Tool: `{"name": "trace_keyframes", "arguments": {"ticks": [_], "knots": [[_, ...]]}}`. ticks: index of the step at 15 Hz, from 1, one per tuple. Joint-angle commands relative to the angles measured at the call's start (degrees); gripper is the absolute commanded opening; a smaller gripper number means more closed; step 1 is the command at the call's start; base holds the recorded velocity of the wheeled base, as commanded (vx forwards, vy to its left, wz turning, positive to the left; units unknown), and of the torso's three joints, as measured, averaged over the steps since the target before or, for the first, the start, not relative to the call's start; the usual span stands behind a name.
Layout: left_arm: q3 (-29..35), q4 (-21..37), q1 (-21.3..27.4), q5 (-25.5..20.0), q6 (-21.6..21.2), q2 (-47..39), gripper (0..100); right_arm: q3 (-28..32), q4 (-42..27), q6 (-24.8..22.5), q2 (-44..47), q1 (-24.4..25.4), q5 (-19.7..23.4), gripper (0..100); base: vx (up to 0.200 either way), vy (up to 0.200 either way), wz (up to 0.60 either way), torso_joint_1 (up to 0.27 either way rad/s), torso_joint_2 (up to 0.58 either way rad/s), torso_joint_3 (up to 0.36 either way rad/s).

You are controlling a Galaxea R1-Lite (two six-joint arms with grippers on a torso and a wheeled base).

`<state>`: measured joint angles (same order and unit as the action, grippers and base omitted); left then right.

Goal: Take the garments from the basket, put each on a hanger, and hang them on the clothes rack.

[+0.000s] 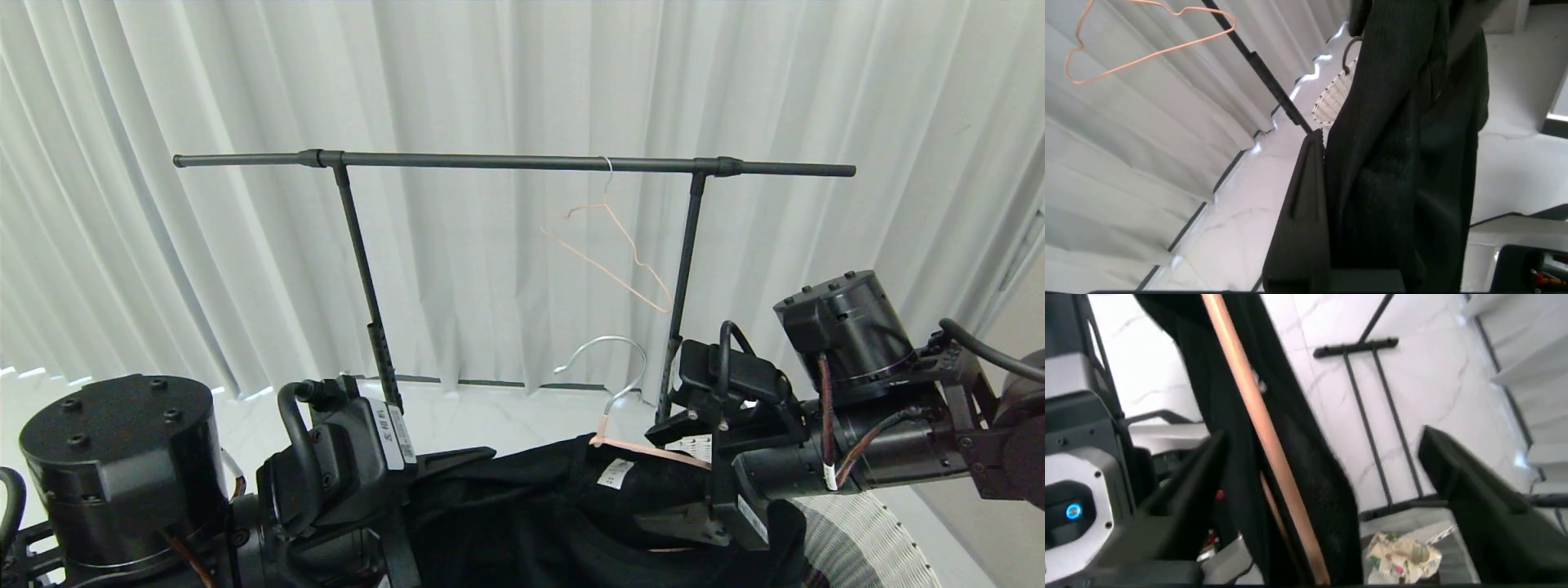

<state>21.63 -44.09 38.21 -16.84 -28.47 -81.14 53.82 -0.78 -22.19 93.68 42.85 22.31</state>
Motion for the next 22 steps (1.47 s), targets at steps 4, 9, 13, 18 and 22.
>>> {"name": "trace_keyframes", "arguments": {"ticks": [4, 9, 13, 18, 22], "knots": [[-0.18, -0.03, 0.38, 0.05, -0.01, 0.02, 0, 0.06, 0.34, -1.9, 0.36, -0.14, -3.32, 0, 0.0, 0.0, 0.0, 0.0, 0.0, 0.0], [-0.36, -0.03, 1.78, 0.22, -0.01, -0.69, 100, 0.23, 5.26, -7.26, -1.14, -1.01, -4.03, 0, 0.0, 0.0, 0.0, 0.0, 0.0, 0.0], [-0.18, -0.03, 1.52, 1.98, 0.52, -1.65, 100, 0.06, 6.32, -10.77, -5.27, -1.28, -6.49, 0, 0.0, 0.0, 0.0, 0.0, 0.0, 0.0], [-2.03, -0.03, -2.26, 5.06, 0.52, 0.81, 100, -0.03, 11.59, -11.04, -6.5, -3.39, -8.42, 0, 0.0, 0.0, 0.0, 0.0, 0.0, 0.0], [-5.54, -0.03, -18.17, 4.71, 0.52, 0.81, 100, -0.21, 14.14, -11.83, -7.38, -4.44, -8.07, 0, 0.0, 0.0, 0.0, 0.0, 0.0, 0.0]]}}
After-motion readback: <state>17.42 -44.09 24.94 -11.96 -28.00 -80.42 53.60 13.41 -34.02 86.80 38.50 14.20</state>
